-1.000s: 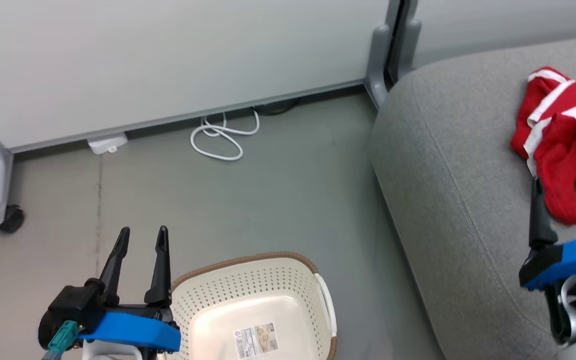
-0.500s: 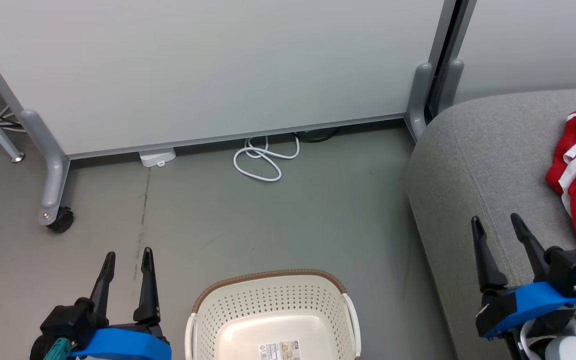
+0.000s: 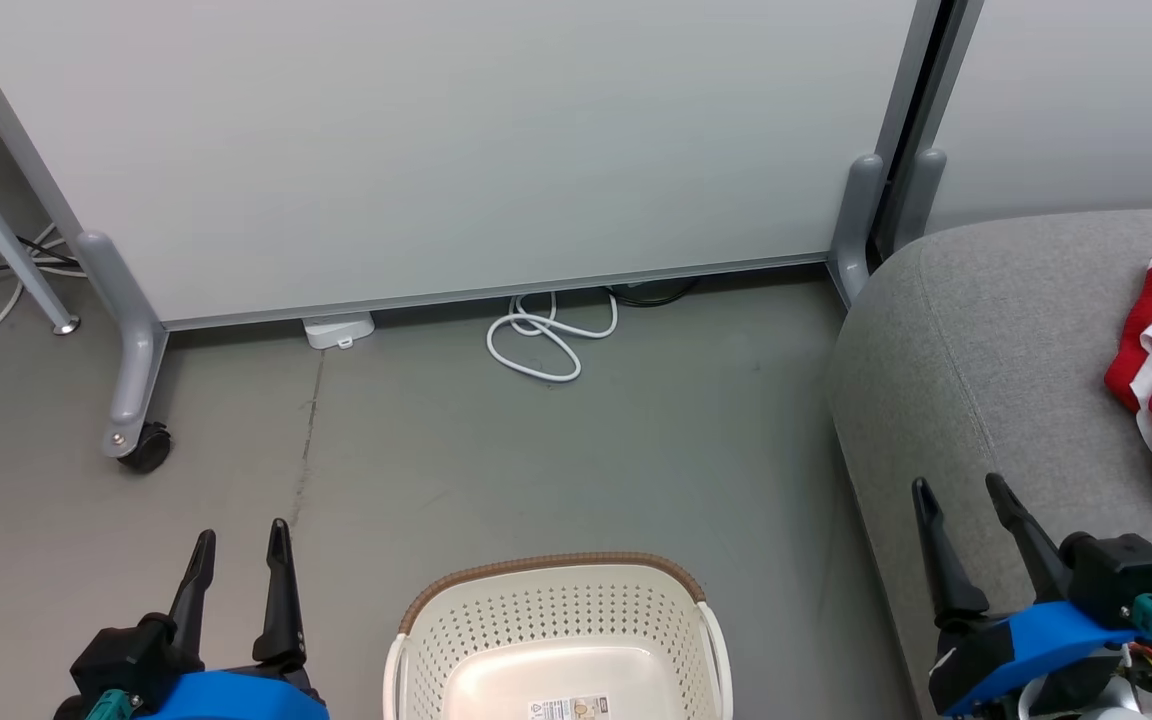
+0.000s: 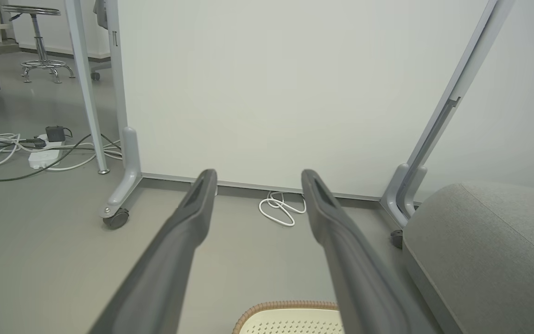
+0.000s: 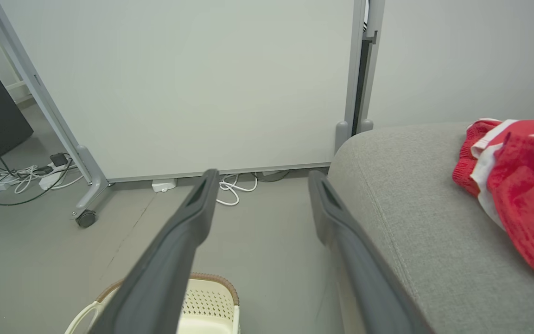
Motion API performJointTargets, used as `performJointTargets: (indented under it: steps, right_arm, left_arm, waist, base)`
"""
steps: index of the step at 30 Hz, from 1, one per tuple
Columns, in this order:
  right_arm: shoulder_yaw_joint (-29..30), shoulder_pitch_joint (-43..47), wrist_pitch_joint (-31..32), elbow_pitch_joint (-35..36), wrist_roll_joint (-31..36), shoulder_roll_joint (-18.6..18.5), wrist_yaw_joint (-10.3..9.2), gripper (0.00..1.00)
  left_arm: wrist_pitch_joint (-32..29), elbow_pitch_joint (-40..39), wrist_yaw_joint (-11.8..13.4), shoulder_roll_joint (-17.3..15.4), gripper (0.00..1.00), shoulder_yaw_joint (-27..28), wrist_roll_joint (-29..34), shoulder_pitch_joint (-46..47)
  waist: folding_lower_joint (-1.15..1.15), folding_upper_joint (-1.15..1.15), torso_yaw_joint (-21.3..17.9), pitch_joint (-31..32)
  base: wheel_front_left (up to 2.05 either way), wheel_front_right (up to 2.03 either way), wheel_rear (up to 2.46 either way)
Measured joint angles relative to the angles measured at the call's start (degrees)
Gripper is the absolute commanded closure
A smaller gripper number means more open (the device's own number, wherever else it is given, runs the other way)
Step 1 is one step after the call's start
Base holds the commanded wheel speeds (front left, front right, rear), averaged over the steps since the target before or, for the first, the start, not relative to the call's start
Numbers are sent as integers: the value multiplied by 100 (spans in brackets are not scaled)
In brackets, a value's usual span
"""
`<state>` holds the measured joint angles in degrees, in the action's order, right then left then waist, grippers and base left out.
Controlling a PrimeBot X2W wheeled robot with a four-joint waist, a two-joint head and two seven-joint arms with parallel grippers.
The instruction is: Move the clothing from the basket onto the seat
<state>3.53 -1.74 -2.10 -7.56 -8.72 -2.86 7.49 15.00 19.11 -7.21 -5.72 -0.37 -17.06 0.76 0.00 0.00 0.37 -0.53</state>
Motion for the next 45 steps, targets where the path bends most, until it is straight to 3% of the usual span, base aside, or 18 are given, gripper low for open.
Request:
performJointTargets:
  steps: [24,25,32,45]
  right_arm:
    - [-119,81,-98,-162,-154,-1,-1,0]
    - [-124,81,-98,-165,-156,-1,-1,100]
    - [-119,164,-78,-516,-235,22,-1,100]
    - [-55,142,87,-543,-1629,23,-1,100]
  left_arm:
    - [0,19,-3,-86,0,-156,-19,1]
    - [0,19,-19,-86,100,-163,-19,1]
    - [-79,316,-18,42,100,-190,-113,-193]
    - [-436,204,-18,73,100,-44,-1383,-164]
  waist:
    - [0,0,-47,-62]
    - [0,0,-46,-61]
    - [0,0,-46,-60]
    - [0,0,-45,-49]
  base:
    - [0,0,0]
    - [0,0,0]
    - [0,0,0]
    - [0,0,0]
